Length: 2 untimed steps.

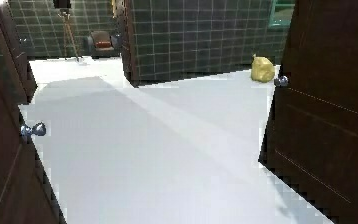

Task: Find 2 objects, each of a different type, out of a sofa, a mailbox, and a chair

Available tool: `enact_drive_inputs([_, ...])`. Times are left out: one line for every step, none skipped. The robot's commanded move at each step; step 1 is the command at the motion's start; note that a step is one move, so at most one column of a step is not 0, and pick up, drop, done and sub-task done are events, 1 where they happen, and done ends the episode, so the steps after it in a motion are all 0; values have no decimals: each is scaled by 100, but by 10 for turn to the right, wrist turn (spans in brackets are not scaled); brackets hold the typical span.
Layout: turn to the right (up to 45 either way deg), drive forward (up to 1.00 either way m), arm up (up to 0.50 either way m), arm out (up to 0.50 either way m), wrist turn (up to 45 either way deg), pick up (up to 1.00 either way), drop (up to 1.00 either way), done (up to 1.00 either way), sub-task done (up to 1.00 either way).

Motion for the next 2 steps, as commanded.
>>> enact_drive_inputs([0,95,0,0,0,0,0,0,0])
enact_drive_inputs([-270,0,0,0,0,0,0,0,0])
